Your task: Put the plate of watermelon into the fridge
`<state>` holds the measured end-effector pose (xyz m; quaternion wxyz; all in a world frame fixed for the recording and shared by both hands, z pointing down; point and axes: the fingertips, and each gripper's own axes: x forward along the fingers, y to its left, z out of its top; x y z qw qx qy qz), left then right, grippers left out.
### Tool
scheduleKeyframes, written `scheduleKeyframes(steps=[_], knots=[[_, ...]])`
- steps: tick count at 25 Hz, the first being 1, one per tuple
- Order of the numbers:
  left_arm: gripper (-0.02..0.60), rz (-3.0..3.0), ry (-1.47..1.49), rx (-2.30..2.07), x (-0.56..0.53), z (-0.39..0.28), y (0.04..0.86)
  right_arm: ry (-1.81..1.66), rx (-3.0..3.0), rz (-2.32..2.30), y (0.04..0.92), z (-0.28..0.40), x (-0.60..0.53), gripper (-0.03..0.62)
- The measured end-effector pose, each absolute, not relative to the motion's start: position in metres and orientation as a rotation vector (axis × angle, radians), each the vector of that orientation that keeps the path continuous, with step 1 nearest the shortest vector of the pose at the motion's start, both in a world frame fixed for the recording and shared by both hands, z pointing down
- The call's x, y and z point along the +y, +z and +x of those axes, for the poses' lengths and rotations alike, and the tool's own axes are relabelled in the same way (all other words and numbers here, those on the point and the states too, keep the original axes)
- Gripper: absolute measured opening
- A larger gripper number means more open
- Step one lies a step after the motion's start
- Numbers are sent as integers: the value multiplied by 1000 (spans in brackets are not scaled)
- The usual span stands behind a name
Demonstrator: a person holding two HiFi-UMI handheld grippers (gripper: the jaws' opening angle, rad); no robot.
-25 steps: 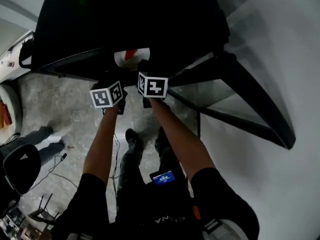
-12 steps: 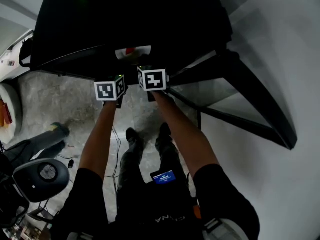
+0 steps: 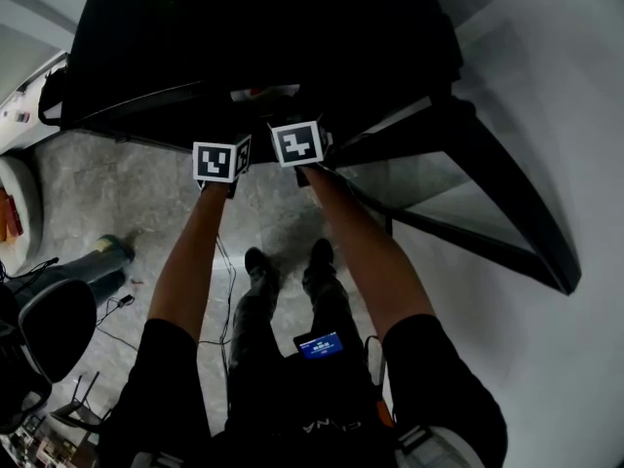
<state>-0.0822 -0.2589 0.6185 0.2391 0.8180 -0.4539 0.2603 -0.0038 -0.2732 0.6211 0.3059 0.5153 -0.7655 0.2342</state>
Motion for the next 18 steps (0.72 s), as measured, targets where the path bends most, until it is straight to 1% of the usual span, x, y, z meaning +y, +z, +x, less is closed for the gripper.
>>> scheduleKeyframes(steps=[5,6,7,11,15,18], knots=[[122,2264,749,-1233,-243,-65,607,583,-2035,1365,609,13,-258,121],[146,2287,763,-1242,-239,-60,602,547,-2054,1372,603,17,-255,118],[155,2316,766,-1256,-236,-59,595,508,-2083,1375,595,16,-253,117],[153,2381,681,-1282,-237,-70,578,466,-2171,1335,578,-12,-255,117],[149,2410,677,-1327,-230,-81,562,503,-2232,1278,564,-30,-246,117],[104,2504,522,-1312,-213,-73,522,535,-2285,1230,544,-33,-223,117]])
